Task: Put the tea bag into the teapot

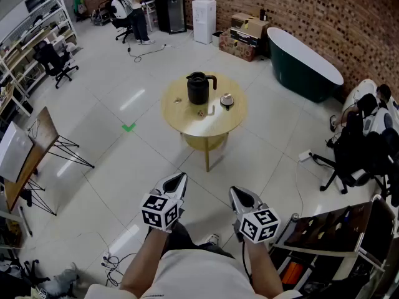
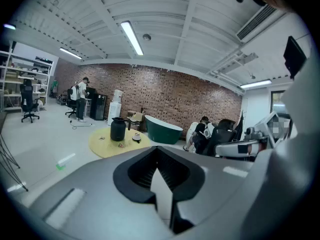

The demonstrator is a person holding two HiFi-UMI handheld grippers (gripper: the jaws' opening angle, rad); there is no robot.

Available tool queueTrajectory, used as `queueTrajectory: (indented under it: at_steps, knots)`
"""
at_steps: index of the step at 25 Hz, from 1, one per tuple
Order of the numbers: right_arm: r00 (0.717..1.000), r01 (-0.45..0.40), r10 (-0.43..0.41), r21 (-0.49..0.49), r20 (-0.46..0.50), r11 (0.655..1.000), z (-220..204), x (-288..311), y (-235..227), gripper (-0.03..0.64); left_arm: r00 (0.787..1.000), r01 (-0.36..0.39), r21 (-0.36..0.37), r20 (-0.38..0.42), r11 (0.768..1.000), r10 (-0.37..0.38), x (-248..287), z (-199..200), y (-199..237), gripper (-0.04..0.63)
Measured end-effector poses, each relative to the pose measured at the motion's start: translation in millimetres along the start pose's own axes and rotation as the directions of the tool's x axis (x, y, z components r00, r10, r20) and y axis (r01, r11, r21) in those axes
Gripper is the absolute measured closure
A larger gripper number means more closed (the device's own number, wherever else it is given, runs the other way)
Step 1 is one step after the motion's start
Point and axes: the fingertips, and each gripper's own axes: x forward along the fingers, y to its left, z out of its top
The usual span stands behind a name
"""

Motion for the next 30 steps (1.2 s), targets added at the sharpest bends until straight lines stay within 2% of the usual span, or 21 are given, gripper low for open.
queueTrajectory:
  at_steps: [5,9,17,21,30]
  knots:
    - [1.000,-0.009,0.009,0.002,-0.002,1.000,0,4,-13,0.617,1.000,-0.003,0.009,-0.006,1.000,0.003,14,0,-4,0.584]
    - [1.000,-0.010,0.010,-0.001,0.001,1.000,10,32,-26,0.617,1.000,-0.014,0.001,-0.013,1.000,0.014,38,4,18,0.584]
    - [0.999,0.023,-0.024,-0.023,-0.035,0.999,42,132,-63,0.617,1.000,0.005,-0.020,-0.019,1.000,-0.005,119,33,98,0.584]
    - [0.995,0.031,-0.034,-0.035,-0.092,0.999,61,201,-78,0.617,0.999,0.010,-0.012,-0.035,1.000,-0.010,161,56,147,0.584]
    - [0.982,0.066,-0.074,-0.050,-0.176,0.997,85,321,-96,0.615,0.994,0.061,-0.041,-0.084,0.997,-0.064,213,76,228,0.584]
